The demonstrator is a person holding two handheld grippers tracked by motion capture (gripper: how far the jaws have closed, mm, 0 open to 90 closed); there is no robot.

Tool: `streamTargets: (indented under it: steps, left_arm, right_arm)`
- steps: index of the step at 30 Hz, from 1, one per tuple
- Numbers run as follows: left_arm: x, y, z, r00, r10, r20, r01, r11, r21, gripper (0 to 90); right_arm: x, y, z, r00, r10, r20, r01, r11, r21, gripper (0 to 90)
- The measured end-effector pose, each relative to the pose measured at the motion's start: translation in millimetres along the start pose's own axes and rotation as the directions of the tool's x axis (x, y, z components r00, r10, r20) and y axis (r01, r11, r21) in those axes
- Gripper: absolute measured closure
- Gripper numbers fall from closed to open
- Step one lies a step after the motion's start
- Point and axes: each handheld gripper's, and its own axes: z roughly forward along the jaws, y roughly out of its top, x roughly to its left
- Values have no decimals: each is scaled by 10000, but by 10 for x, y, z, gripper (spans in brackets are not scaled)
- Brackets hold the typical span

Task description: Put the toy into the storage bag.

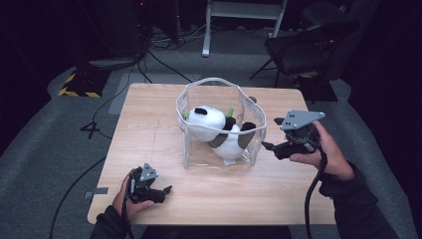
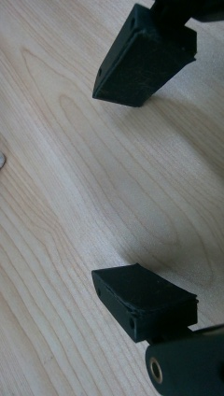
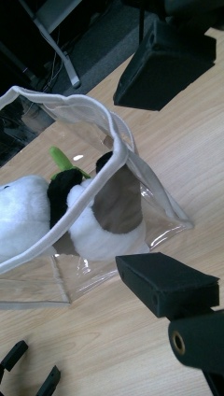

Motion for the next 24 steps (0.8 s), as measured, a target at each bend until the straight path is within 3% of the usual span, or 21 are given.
streamTargets:
  steps: [8, 24]
  left_arm:
    - [0, 0, 1, 10000, -4, 5, 4, 10000, -6, 131]
    - [0, 0, 0, 10000, 9, 1, -9, 10000, -4, 131]
  right_arm:
    - [7, -133, -19, 9998, 50, 181, -52, 9999, 134, 191]
    - [-13, -505, 145, 9990, 423, 170, -433, 9966, 696, 189]
